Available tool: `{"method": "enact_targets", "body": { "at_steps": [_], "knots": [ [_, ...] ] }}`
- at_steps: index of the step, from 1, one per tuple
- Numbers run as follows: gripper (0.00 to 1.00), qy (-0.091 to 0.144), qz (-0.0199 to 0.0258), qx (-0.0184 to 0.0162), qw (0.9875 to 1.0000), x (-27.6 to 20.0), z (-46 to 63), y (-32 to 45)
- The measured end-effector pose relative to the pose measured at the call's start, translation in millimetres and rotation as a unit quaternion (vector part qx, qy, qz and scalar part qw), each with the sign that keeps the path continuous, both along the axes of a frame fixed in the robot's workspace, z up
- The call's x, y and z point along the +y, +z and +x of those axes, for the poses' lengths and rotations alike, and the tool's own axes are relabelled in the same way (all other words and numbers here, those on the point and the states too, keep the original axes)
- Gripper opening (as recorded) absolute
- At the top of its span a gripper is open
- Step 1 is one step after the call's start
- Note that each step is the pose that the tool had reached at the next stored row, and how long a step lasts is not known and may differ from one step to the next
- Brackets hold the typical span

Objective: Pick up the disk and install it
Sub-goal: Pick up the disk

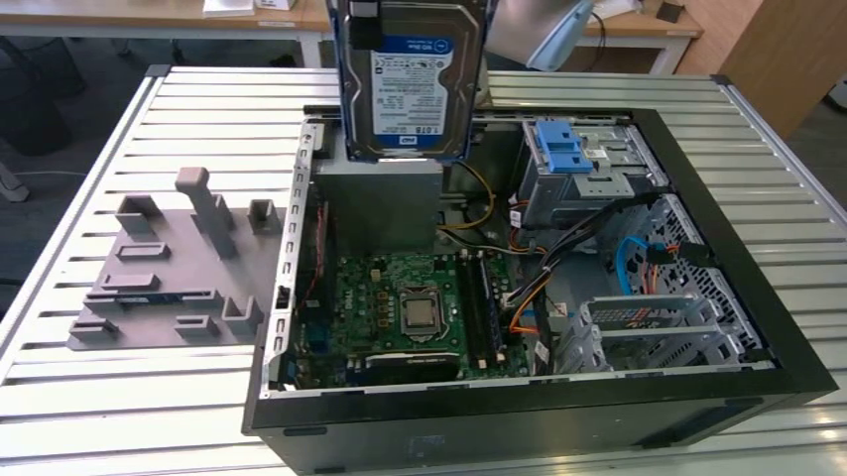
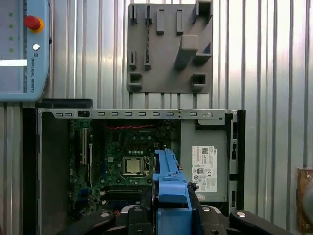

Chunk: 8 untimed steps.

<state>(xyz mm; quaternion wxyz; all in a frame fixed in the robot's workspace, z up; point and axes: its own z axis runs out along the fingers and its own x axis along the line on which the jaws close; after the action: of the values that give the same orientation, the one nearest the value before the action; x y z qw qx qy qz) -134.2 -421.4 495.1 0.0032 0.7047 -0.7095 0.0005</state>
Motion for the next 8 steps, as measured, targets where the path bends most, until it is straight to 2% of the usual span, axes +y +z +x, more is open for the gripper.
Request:
{"method": "enact_targets", "body": {
  "at_steps": [8],
  "knots": [
    [0.36, 0.0, -0.0004, 0.0001, 1.0, -5.7, 7.2, -0.6]
  ]
}}
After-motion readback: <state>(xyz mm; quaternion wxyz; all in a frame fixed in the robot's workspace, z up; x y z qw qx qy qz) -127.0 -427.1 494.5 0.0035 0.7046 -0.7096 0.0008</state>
